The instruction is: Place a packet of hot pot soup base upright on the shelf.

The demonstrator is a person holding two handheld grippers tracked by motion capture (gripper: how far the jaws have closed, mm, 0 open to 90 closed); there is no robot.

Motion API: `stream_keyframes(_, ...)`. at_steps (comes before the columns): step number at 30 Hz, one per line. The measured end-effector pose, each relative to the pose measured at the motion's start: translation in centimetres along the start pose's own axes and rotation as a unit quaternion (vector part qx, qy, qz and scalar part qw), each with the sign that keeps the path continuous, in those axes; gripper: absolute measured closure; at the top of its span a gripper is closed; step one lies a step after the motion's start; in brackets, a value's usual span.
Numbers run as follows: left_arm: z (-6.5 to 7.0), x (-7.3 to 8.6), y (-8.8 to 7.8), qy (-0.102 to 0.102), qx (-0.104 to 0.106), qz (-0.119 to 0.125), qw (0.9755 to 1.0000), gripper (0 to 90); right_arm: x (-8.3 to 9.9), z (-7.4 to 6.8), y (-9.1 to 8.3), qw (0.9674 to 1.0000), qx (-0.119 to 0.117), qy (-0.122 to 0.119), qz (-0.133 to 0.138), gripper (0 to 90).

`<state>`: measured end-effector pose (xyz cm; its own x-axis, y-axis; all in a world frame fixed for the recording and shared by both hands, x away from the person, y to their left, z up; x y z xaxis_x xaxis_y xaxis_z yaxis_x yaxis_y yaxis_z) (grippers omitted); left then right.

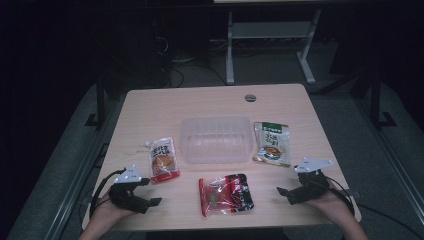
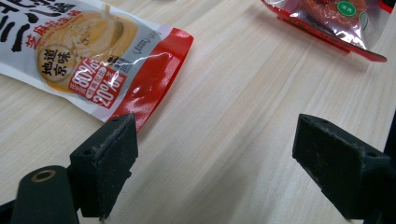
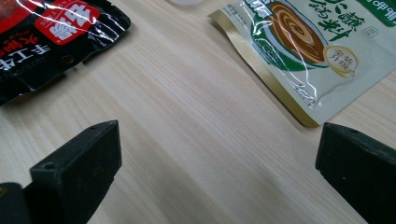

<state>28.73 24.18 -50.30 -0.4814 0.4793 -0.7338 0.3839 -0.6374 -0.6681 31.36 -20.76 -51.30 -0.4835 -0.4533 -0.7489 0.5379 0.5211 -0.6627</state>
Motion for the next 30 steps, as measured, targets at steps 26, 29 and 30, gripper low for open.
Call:
stream_keyframes(26, 1.2, -0.6, 0.5, 0.014, 0.020, 0.000, 0.9997, 19.7, -1.5, -4.3, -0.7, 0.9953, -0.093, -0.022, -0.016, 78.8)
stream_keyframes(29, 1.3, -0.6, 0.5, 0.009, 0.021, 0.001, 0.9997, 19.6, -1.7, -5.3, -0.5, 0.9933, -0.106, -0.041, -0.023, 88.8)
stream_keyframes(30, 1.3, -0.6, 0.6, 0.010, 0.021, 0.001, 0.9997, 19.7, -1.7, -5.5, -0.4, 0.9925, -0.109, -0.049, -0.023, 89.5)
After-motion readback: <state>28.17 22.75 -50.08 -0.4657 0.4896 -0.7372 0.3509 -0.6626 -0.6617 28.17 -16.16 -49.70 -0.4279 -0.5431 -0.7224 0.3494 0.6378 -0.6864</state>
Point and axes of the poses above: each handheld gripper's, and its own axes: y roughly forward along the jaws, x roughly out of its underside, z roughly to its right, the point moved 8 cm from there along y, roughly forward along the jaws, and after that the axes turned 4 degrees about z, right-handed, at the moved point
